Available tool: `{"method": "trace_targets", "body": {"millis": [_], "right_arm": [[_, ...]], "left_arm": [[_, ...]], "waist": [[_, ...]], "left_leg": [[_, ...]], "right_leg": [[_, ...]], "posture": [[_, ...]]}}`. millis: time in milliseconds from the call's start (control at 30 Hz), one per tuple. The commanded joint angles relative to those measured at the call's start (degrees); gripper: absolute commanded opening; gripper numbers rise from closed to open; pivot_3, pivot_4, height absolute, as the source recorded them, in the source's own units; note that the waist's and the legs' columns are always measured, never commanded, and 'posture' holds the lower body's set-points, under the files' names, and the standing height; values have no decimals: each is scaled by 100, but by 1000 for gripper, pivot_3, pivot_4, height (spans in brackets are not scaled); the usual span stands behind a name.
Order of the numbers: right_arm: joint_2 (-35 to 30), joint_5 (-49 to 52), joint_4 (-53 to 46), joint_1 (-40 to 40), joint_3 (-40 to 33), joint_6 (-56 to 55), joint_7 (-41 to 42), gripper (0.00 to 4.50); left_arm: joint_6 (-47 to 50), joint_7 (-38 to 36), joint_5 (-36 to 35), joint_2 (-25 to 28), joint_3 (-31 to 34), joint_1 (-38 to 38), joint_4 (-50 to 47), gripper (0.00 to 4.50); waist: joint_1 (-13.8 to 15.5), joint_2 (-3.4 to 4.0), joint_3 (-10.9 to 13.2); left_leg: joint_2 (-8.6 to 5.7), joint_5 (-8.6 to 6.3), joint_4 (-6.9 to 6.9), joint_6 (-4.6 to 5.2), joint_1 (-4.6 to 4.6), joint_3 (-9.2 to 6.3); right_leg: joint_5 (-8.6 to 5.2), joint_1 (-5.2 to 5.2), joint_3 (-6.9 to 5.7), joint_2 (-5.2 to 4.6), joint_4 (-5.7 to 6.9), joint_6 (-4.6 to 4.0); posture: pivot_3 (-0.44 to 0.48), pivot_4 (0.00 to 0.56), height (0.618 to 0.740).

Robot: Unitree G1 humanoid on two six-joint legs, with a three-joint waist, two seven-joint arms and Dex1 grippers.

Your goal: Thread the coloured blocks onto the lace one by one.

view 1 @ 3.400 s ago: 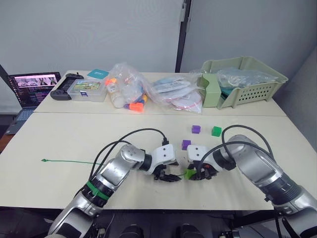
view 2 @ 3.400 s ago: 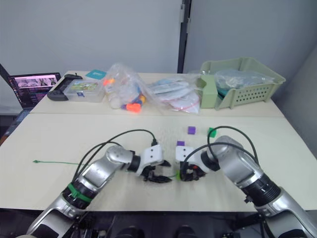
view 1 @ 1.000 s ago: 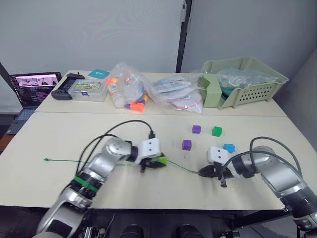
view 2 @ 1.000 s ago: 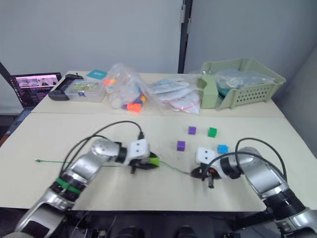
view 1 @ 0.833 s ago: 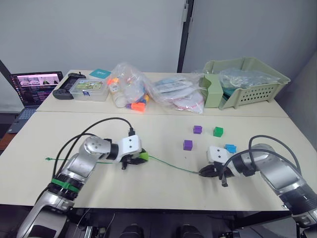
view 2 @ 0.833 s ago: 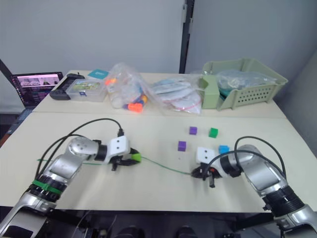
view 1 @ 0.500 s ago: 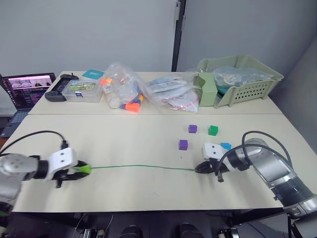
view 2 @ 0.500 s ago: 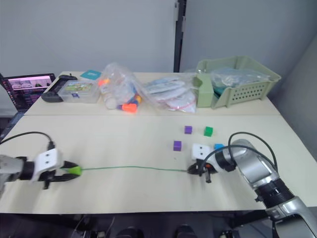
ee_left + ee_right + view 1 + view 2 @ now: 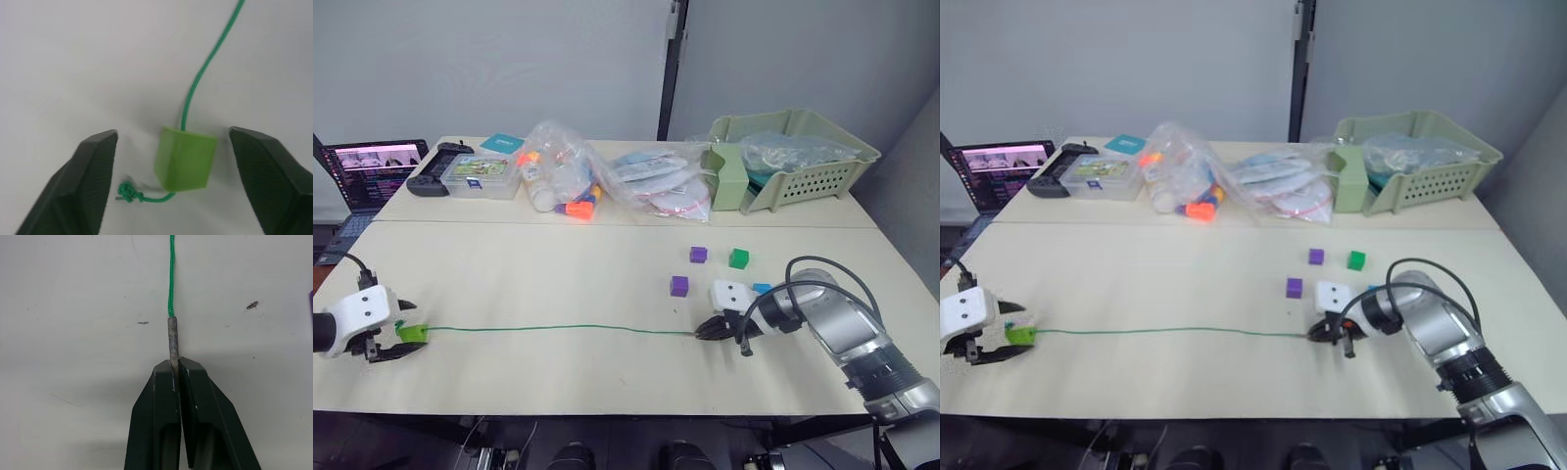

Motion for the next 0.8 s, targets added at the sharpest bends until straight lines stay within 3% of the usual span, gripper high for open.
{"method": "trace_targets", "body": {"millis": [33,100,300,467,633,800], "right_arm": [[-12,48,-68,22,-52,15,75,0],[-9,64,-95,33,-80,54,81,0],[18,156,-361,97,-177,314,28,0],[3,211,-652,185,-240,582,-49,0],[-36,281,-921,237,-258,839,-123,0],[-21,383,-1218,304,-306,1211,-295,0]], "left_arm": [[511,-209,-492,-76,184,-309,-841,4470],[1134,-272,-841,-257,150,-379,-1737,4470],[1938,170,-769,-1084,-430,-715,-3699,4470],[2960,741,-1112,-2615,-1202,-934,-4848,4470],[3103,1044,-705,-3886,-2119,-973,-4611,4470],[2742,1046,-350,-4524,-2551,-1016,-3618,4470]], "waist": [[6,-1,0],[25,-2,0],[14,-3,0],[11,-3,0],[5,-3,0],[11,-2,0]], "left_leg": [[0,0,0,0,-1,0],[0,0,1,0,-1,-1],[-6,1,5,-2,-9,-4],[-10,1,9,-1,-16,-14],[-17,1,38,-1,-41,-27],[-19,1,57,0,-43,-32]], "right_leg": [[0,0,0,0,0,0],[0,2,0,0,0,1],[3,0,6,-1,1,5],[7,-1,8,-1,3,11],[13,-6,10,0,2,22],[13,-1,8,2,3,22]], "posture": [[0,150,740],[0,150,740],[0,150,740],[0,150,740],[0,150,740],[0,150,740]]}}
